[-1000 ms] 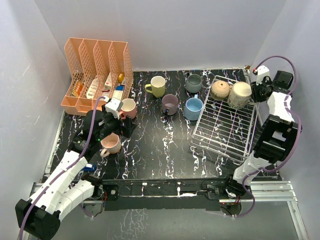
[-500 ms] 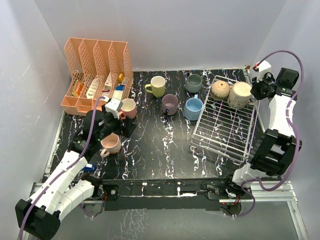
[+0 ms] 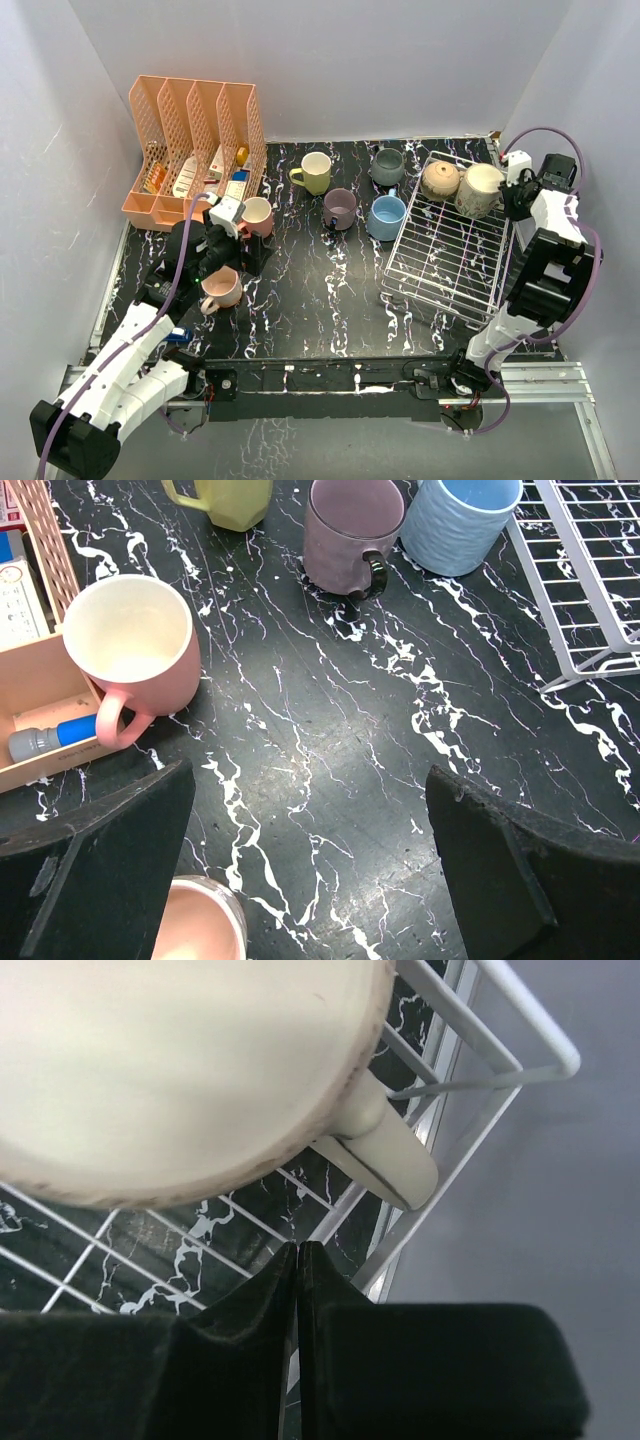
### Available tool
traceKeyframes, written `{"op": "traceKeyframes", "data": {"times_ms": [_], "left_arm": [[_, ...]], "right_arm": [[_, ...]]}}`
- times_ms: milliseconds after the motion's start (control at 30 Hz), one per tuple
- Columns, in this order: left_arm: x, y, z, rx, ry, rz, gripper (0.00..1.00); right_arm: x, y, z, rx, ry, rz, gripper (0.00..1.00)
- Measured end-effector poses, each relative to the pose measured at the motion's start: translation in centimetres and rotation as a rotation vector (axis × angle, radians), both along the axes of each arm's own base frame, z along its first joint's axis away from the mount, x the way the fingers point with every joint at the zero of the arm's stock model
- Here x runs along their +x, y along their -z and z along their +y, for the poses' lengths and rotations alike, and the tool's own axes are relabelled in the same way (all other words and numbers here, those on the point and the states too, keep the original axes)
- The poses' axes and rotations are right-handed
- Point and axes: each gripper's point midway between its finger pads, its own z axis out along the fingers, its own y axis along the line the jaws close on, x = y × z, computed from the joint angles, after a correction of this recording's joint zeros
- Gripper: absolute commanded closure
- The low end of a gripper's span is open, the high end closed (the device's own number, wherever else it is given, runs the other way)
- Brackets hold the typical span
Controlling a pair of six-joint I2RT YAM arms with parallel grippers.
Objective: Load the cups into the dish rack
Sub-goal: Turn the cup upside down in the dish rack.
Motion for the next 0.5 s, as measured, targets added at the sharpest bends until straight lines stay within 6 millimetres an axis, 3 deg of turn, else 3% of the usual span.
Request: {"op": "traceKeyframes", "data": {"times_ms": [133, 500], "left_arm": [[-0.1, -0.2, 0.0, -0.003, 0.0, -0.007, 0.03], [-0.1, 0.0, 0.0, -0.001, 0.001, -0.003, 0.03]], "right_arm": [[0.5, 1.4, -0.9, 0.003, 0.053, 0.014, 0.92], [3.9, -0.3, -3.1, -0.016, 0.142, -0.098, 0.92]]}}
